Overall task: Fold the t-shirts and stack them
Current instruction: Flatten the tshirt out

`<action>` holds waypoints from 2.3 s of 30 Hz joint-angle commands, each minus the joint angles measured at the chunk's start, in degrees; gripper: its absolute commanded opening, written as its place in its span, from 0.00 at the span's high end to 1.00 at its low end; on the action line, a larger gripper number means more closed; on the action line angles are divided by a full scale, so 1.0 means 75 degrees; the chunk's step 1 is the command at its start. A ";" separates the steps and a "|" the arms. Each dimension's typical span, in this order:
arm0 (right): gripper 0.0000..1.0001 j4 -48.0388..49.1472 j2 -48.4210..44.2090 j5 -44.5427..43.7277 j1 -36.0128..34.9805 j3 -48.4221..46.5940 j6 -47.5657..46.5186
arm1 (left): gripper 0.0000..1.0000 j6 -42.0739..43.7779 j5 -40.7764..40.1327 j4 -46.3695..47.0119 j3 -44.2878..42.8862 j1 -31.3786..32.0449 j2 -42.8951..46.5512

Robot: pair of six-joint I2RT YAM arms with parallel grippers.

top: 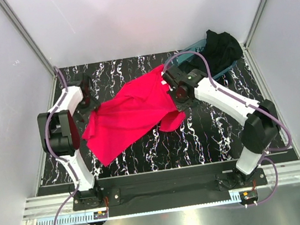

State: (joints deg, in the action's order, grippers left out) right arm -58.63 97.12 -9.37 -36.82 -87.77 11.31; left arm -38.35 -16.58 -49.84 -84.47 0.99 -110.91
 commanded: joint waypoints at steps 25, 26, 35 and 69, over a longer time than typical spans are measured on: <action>0.49 0.1103 -0.0844 0.1811 0.0198 0.2174 0.0847 | 0.35 -0.2527 0.0299 0.0152 0.6691 0.2328 0.6480; 0.49 0.1091 -0.0914 0.1788 0.0210 0.2279 0.0871 | 0.35 -0.2760 0.0486 0.0281 0.6808 0.2328 0.6480; 0.42 0.1126 -0.1547 0.1706 0.0467 0.2994 0.1082 | 0.38 -0.3360 0.0476 0.0423 0.7313 0.2328 0.6188; 0.94 0.0167 -0.1348 0.0508 0.0832 0.0725 -0.0241 | 1.00 -0.1449 -0.1104 -0.0735 0.4021 0.2328 0.7616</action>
State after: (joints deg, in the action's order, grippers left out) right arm -50.85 92.55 -1.87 -30.04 -74.46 13.85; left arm -51.81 -20.27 -53.17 -50.02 18.35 -55.57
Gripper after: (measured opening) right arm 0.069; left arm 0.028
